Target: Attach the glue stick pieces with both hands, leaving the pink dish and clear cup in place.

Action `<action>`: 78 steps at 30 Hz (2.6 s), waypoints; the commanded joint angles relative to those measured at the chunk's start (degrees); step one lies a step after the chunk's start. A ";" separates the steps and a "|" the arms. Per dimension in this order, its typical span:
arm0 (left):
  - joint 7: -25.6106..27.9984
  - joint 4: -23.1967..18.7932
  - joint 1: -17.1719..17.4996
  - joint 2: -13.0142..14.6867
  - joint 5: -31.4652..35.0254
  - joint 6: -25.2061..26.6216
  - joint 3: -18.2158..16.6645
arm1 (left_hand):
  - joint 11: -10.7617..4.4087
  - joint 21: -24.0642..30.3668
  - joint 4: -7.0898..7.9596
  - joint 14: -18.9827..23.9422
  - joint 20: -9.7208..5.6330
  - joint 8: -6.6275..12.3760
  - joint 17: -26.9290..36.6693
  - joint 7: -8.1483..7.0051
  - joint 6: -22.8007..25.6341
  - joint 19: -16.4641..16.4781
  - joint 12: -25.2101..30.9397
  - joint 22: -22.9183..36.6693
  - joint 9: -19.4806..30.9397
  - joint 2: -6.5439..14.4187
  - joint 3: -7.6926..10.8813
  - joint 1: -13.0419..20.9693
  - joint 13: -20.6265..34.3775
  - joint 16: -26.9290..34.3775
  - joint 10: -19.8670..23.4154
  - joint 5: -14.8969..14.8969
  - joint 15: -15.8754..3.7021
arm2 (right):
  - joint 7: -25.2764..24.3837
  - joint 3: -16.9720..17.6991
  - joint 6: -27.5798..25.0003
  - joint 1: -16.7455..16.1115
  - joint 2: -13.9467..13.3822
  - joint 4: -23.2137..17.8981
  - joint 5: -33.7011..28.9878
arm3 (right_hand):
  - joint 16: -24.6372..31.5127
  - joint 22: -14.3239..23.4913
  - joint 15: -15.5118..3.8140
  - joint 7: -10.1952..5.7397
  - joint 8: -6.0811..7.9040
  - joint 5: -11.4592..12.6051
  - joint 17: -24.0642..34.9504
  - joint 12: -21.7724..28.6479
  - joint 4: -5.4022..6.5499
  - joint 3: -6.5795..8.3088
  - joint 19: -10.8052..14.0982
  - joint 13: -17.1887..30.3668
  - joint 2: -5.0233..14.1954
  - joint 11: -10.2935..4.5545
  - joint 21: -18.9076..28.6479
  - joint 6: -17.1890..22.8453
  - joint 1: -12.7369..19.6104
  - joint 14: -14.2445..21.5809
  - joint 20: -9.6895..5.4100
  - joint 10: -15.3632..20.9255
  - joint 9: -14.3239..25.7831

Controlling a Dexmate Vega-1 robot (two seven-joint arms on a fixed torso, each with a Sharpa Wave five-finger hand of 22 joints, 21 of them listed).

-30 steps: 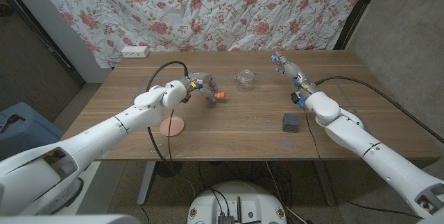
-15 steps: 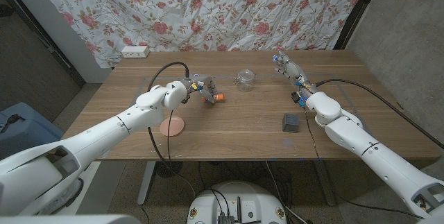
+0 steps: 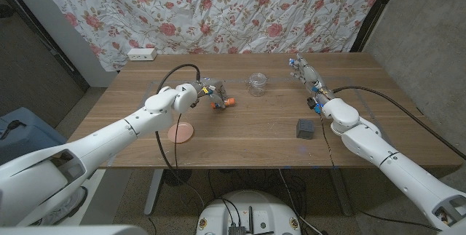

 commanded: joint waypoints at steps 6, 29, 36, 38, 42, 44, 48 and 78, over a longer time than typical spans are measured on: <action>-4.61 -3.36 -0.21 0.94 5.52 3.68 0.62 | -0.01 -0.09 0.02 -2.14 0.65 -0.46 0.07 -0.10 -4.06 -1.20 -0.09 -0.05 -0.22 -2.58 -1.56 -1.55 0.11 -0.01 -4.45 0.19 -8.16 | -0.81 0.08 0.47 -0.41 0.06 -0.21 0.12 | -0.08 0.17 0.42 0.10 0.27 0.21 0.11 0.25 -0.20 0.51 -0.11 -0.04 0.30 0.09 -0.07 0.24 0.42 0.16 0.26 0.16 0.21; -11.18 -6.59 0.83 0.89 10.79 8.36 -0.02 | 0.11 -0.40 0.78 -8.45 3.01 -0.78 0.13 1.18 -17.27 -6.57 -0.30 -0.13 -0.78 -5.36 -4.07 -8.62 -0.33 -0.10 -18.45 -0.06 -6.30 | -2.86 0.18 -0.47 -1.18 0.11 -1.32 -0.68 | -0.20 0.18 0.74 -0.02 0.31 0.18 0.14 0.30 -0.28 0.82 -0.32 -0.03 0.20 0.10 -0.11 0.28 0.31 -0.10 0.86 0.20 0.21; -12.34 -7.70 1.71 1.22 9.62 10.31 -1.17 | 0.23 -0.40 1.03 -11.90 3.44 -0.80 0.05 2.58 -22.49 -8.29 -0.39 -0.18 -1.02 -5.86 -4.87 -11.53 -0.55 -0.21 -23.99 -0.19 -4.18 | -3.17 -0.07 -0.76 -0.81 0.31 -1.24 -1.15 | -0.21 0.18 0.75 -0.09 0.30 0.16 0.16 0.30 -0.29 0.88 -0.36 -0.03 0.14 0.17 -0.11 0.24 0.24 -0.14 0.98 0.17 0.21; -12.25 -8.06 2.00 1.42 9.04 10.52 -1.61 | 0.31 -0.46 1.00 -12.15 3.68 -0.76 0.03 2.69 -23.02 -8.68 -0.48 -0.20 -1.10 -5.84 -4.91 -11.80 -0.59 -0.15 -24.94 -0.18 -3.97 | -3.36 -0.09 -0.90 -0.74 0.47 -1.18 -1.15 | -0.20 0.18 0.81 -0.14 0.30 0.16 0.16 0.28 -0.30 0.90 -0.38 -0.03 0.12 0.21 -0.11 0.24 0.22 -0.11 1.01 0.12 0.21; -14.34 -8.31 1.68 1.33 7.72 11.61 -2.01 | 0.59 -0.39 1.36 -15.38 4.57 -0.84 0.03 3.82 -26.92 -10.01 -0.63 -0.20 -1.27 -5.96 -5.51 -14.27 -0.75 -0.35 -30.23 -0.31 -2.66 | -3.33 -0.16 -0.63 -0.52 0.78 -0.51 -1.10 | -0.22 0.18 0.95 -0.11 0.26 0.14 0.18 0.22 -0.30 0.92 -0.46 -0.03 0.04 0.41 -0.13 0.12 0.14 -0.18 1.08 -0.08 0.21; -14.52 -8.27 1.45 1.73 6.77 10.81 -2.19 | 1.17 -0.54 1.76 -17.80 5.02 -0.72 -0.01 4.22 -28.48 -11.33 -0.62 -0.21 -1.28 -5.46 -5.71 -15.91 -0.77 -0.52 -33.40 -0.37 -1.88 | -3.25 -0.06 -0.81 -0.51 0.79 -0.44 -0.80 | -0.25 0.18 0.91 -0.07 0.14 0.11 0.20 0.17 -0.29 0.89 -0.47 -0.03 -0.08 0.59 -0.13 -0.23 0.03 -0.27 1.12 -0.23 0.21; -12.47 -8.68 2.60 2.08 3.99 11.03 -3.89 | 1.94 -0.53 2.02 -19.03 5.00 -0.76 -0.08 4.15 -30.09 -12.23 -0.67 -0.21 -1.27 -4.64 -5.62 -17.05 -0.81 -0.38 -36.22 -0.39 -1.66 | -2.94 0.11 -0.65 -0.26 0.99 0.11 -0.23 | -0.36 0.19 1.05 0.17 -0.05 0.04 0.25 0.01 -0.27 0.80 -0.74 -0.02 -0.37 0.89 -0.20 -0.85 -0.21 -0.62 1.25 -0.81 0.20; 8.79 -3.40 8.42 1.22 -22.75 3.83 -13.39 | 4.62 0.63 3.93 -17.09 4.01 -0.52 0.03 4.80 -32.40 -8.13 0.08 -0.20 -1.27 1.69 -3.67 -21.50 -0.86 0.30 -39.59 -0.39 -1.60 | 1.14 1.07 3.49 1.10 3.21 7.15 5.17 | -0.01 0.18 1.70 1.56 -0.18 -0.21 0.52 0.03 0.64 0.10 -0.63 -0.05 -1.11 2.16 -0.05 -3.15 -2.46 -0.20 1.12 -2.03 0.19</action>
